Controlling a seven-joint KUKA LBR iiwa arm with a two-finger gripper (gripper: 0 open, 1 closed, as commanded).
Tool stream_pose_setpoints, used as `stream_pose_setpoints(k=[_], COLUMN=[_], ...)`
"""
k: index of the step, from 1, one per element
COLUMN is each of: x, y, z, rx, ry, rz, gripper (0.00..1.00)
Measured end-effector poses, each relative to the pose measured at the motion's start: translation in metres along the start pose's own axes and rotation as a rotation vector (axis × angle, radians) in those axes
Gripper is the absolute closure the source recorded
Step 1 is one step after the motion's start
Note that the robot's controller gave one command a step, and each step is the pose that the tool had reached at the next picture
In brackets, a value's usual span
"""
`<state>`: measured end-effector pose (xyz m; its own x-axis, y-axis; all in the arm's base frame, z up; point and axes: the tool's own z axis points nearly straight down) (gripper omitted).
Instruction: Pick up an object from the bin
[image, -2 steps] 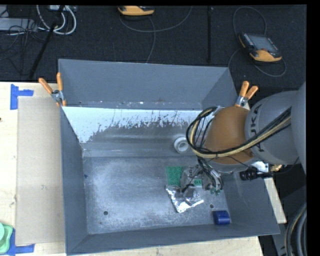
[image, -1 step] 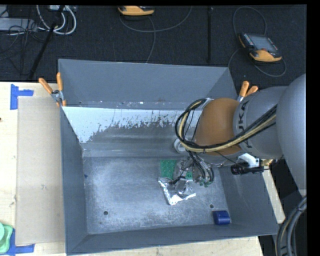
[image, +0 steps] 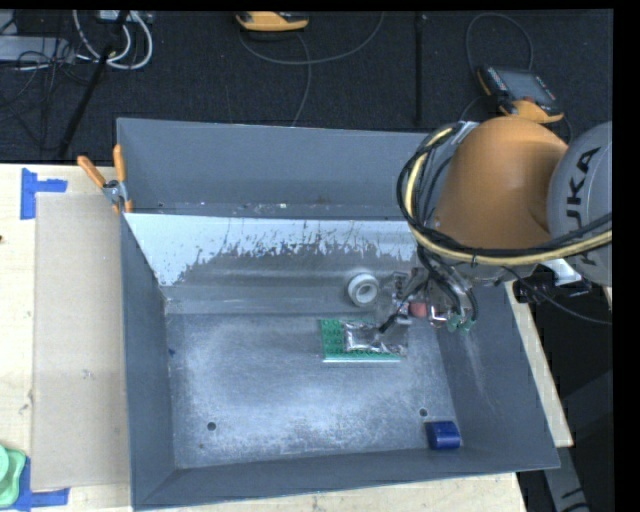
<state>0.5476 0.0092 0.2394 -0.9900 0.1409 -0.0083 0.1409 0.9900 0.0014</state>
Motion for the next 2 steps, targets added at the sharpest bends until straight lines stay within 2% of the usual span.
stream_pose_setpoints(k=[1,2], x=[-0.007,-0.013], y=[0.038,0.033], z=[0.042,-0.015], rx=[0.001,0.0], ry=[0.012,0.002], rz=[-0.03,-0.024], gripper=[1.0,1.0])
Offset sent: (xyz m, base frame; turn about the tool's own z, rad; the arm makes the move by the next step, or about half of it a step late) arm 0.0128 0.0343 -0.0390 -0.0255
